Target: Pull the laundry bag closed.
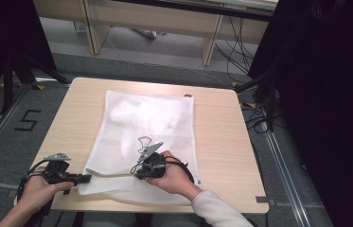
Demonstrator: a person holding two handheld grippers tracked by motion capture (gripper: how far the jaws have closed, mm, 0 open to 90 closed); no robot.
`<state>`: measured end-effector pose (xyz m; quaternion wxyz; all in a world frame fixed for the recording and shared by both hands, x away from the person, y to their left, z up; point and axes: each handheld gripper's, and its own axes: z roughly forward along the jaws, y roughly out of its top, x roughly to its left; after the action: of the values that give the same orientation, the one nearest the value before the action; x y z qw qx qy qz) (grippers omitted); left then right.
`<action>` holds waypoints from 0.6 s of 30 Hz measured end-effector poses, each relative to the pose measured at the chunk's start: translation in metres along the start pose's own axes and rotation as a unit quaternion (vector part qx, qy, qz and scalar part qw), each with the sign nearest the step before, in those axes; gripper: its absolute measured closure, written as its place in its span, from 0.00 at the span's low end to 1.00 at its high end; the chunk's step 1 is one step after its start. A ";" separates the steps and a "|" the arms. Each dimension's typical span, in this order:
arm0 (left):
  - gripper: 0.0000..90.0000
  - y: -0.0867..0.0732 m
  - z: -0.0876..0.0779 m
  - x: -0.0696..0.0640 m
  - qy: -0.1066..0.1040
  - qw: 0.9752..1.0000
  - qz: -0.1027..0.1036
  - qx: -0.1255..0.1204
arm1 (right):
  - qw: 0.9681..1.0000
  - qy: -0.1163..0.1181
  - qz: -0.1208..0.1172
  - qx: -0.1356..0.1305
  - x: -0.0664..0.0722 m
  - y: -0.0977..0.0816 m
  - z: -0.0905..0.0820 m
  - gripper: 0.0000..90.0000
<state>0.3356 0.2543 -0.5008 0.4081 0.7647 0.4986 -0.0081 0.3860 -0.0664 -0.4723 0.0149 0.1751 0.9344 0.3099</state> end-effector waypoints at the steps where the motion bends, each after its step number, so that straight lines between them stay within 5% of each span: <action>1: 0.95 0.000 0.000 0.000 -0.001 1.000 0.001 0.001 | 1.000 0.002 0.000 -0.003 -0.001 0.000 0.000 0.92; 18: 0.95 0.000 0.000 0.000 0.000 1.000 0.000 -0.001 | 1.000 -0.001 0.004 -0.005 -0.002 -0.005 -0.004 0.92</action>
<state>0.3355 0.2543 -0.5009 0.4084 0.7645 0.4987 -0.0074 0.3855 -0.0725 -0.4721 0.0151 0.1787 0.9320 0.3149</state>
